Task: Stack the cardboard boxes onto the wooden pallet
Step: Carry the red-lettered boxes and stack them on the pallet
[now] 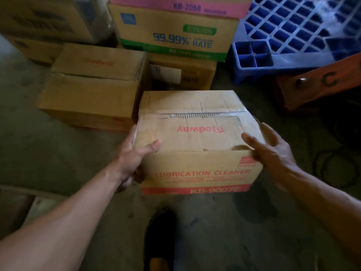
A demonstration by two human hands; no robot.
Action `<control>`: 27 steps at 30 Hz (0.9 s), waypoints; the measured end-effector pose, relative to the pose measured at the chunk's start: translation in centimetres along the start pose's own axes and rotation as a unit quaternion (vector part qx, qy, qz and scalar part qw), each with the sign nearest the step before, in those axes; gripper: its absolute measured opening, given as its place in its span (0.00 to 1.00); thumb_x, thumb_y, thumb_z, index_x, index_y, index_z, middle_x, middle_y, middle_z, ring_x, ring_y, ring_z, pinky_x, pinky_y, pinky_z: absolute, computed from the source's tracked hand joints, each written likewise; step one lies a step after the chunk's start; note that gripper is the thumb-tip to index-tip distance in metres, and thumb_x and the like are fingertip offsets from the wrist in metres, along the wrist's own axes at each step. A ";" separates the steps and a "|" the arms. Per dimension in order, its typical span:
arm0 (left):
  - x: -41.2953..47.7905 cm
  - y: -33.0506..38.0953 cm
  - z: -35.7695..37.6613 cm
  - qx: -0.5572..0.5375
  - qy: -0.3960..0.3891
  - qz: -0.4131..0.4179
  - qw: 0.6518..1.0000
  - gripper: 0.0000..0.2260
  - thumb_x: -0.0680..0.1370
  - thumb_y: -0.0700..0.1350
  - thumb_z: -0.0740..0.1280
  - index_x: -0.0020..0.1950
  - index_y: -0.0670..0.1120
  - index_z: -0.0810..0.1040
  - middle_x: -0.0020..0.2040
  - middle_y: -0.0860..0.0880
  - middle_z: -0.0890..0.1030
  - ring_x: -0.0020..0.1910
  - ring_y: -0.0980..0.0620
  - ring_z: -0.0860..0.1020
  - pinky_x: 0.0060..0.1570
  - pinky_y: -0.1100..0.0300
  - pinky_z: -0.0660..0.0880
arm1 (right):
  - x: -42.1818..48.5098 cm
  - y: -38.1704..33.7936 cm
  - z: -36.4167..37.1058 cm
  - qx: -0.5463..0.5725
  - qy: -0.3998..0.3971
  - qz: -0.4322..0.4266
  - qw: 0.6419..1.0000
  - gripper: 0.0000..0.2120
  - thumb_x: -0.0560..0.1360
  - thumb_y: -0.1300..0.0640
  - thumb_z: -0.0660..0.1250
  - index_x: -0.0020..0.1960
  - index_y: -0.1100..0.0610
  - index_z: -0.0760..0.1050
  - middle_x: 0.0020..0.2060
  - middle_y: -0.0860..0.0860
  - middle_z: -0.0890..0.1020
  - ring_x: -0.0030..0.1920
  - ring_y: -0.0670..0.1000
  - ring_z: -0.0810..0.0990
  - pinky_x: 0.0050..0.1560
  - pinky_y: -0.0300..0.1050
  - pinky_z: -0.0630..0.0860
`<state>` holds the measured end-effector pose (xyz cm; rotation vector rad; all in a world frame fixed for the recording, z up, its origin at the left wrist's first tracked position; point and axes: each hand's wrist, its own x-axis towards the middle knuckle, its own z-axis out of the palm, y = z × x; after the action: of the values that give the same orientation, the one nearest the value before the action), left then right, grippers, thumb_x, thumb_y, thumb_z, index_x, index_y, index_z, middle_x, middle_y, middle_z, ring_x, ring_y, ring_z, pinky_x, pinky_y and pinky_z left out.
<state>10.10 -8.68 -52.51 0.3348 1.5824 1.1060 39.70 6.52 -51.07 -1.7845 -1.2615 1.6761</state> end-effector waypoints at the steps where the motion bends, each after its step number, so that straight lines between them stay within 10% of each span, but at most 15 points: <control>1: -1.6 -1.0 0.4 -0.014 0.006 -0.001 1.000 0.35 0.63 0.57 0.78 0.66 0.72 0.70 0.64 0.52 0.79 0.61 0.40 0.76 0.47 0.36 0.78 | -0.9 0.3 -0.4 -0.006 -0.011 0.004 1.000 0.54 0.57 0.41 0.77 0.78 0.36 0.56 0.50 0.53 0.79 0.37 0.53 0.87 0.28 0.43 0.81; 8: -13.1 -7.0 0.8 -0.073 0.107 0.014 0.992 0.40 0.63 0.57 0.77 0.69 0.77 0.60 0.60 0.55 0.77 0.57 0.46 0.76 0.44 0.39 0.78 | -7.0 1.0 -1.0 -0.097 -0.105 -0.009 0.990 0.55 0.56 0.42 0.79 0.77 0.35 0.56 0.63 0.55 0.78 0.55 0.58 0.83 0.53 0.70 0.80; 14: -22.2 -10.5 -3.8 -0.161 0.217 0.077 0.960 0.53 0.56 0.56 0.82 0.75 0.69 0.58 0.65 0.52 0.78 0.63 0.49 0.78 0.63 0.41 0.74 | -12.5 0.6 4.3 -0.132 -0.193 -0.062 0.970 0.56 0.52 0.39 0.80 0.76 0.35 0.60 0.74 0.48 0.67 0.68 0.59 0.73 0.56 0.66 0.79; 18: -29.1 -13.7 -8.4 -0.189 0.271 0.097 0.939 0.42 0.57 0.57 0.84 0.60 0.82 0.65 0.60 0.58 0.82 0.61 0.49 0.80 0.58 0.39 0.77 | -17.2 1.5 10.2 -0.140 -0.265 -0.097 0.949 0.54 0.53 0.40 0.81 0.75 0.33 0.60 0.67 0.45 0.71 0.62 0.54 0.77 0.52 0.63 0.82; 27: -44.3 -23.4 -16.4 -0.259 0.463 0.092 0.842 0.47 0.58 0.57 0.83 0.70 0.76 0.62 0.67 0.58 0.73 0.64 0.49 0.76 0.53 0.38 0.79 | -29.1 6.6 25.0 -0.214 -0.394 -0.174 0.877 0.50 0.60 0.40 0.81 0.76 0.35 0.60 0.58 0.36 0.73 0.61 0.51 0.77 0.56 0.61 0.81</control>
<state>18.44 -60.15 -44.69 -0.5184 1.9750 1.9666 22.02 -27.56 -44.49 -0.9194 -2.2845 2.0794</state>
